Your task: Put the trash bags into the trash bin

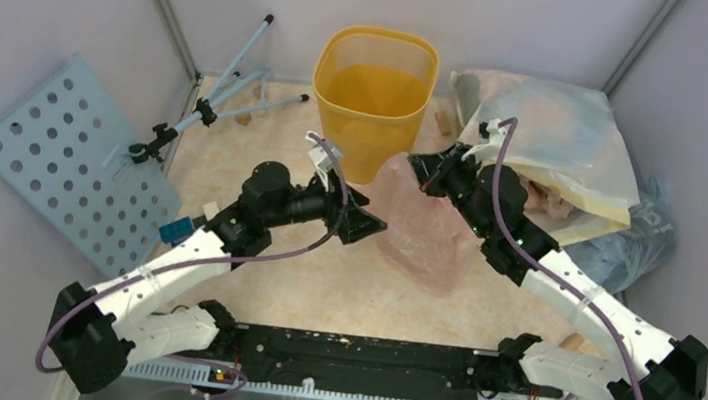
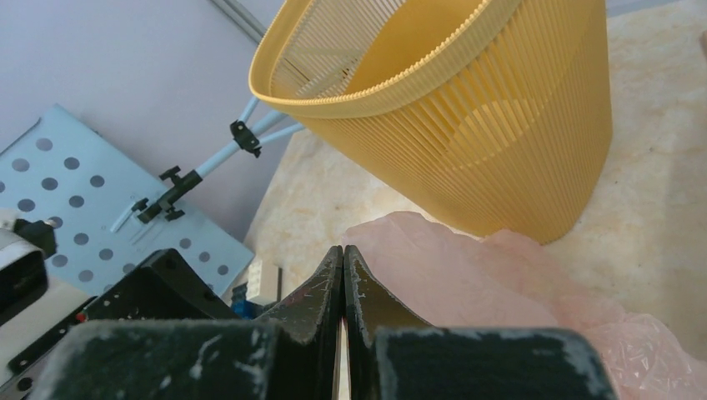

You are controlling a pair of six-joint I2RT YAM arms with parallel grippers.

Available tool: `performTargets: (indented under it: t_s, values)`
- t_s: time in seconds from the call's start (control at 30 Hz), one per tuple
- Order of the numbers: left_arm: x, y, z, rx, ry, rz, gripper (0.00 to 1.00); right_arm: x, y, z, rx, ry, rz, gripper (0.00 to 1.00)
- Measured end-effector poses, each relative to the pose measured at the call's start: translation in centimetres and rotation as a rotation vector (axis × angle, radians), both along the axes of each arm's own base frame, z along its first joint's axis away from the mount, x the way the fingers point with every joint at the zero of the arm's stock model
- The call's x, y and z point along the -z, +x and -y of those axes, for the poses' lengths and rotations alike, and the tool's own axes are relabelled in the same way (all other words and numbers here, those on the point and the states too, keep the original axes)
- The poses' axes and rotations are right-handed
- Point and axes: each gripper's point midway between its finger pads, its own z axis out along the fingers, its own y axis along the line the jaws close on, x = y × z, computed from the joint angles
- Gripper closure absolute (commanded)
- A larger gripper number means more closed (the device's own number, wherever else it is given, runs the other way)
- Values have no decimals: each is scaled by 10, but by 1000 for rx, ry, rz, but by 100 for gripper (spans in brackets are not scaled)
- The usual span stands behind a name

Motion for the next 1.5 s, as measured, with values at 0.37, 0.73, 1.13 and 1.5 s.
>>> performTargets:
  t_s: [0.37, 0.73, 1.13, 1.5]
  values:
    - [5, 42, 42, -82, 71, 72, 3, 22, -5, -24, -47, -1, -72, 100]
    - [38, 78, 46, -195, 173, 47, 89, 22, -9, -29, -63, -14, -58, 42]
    - [-32, 70, -2, -345, 77, 193, 93, 39, -48, 57, 104, -74, 0, 25]
    - [-31, 65, -6, -331, 114, 188, 92, 124, -76, 48, -73, -244, -105, 19]
